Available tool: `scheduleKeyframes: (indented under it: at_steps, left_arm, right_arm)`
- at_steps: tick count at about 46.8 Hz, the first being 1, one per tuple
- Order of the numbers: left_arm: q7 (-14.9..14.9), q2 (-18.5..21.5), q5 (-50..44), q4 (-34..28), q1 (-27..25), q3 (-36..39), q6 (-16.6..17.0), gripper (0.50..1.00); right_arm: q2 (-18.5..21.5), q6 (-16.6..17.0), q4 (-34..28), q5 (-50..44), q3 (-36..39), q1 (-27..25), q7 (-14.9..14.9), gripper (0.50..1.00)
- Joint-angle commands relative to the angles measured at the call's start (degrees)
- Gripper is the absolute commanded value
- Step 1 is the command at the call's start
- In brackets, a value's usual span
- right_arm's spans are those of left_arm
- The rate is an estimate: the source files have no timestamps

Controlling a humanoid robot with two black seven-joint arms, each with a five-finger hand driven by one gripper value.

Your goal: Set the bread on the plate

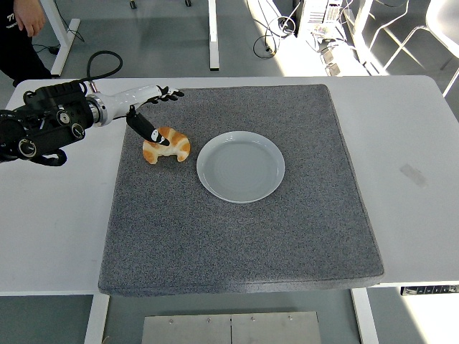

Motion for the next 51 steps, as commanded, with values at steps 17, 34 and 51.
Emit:
scheduleKeyframes:
  at_steps: [17, 34, 51]
  left_arm:
    - [0.18, -0.24, 6.17, 0.84, 1.37, 0.61, 0.18, 0.955]
    - [0.09, -2.53, 6.26, 4.01, 3.21, 0.52, 0.27, 0.927]
    - [-0.17, -3.49, 6.87, 4.36, 3.83, 0.52, 0.35, 0.786]
  right_arm:
    - [0.0, 0.0, 0.0, 0.02, 0.0, 0.01, 0.0, 1.0]
    - [0.0, 0.0, 0.0, 0.02, 0.0, 0.01, 0.0, 1.0]
    - [0.0, 0.0, 0.0, 0.02, 0.0, 0.01, 0.0, 1.0]
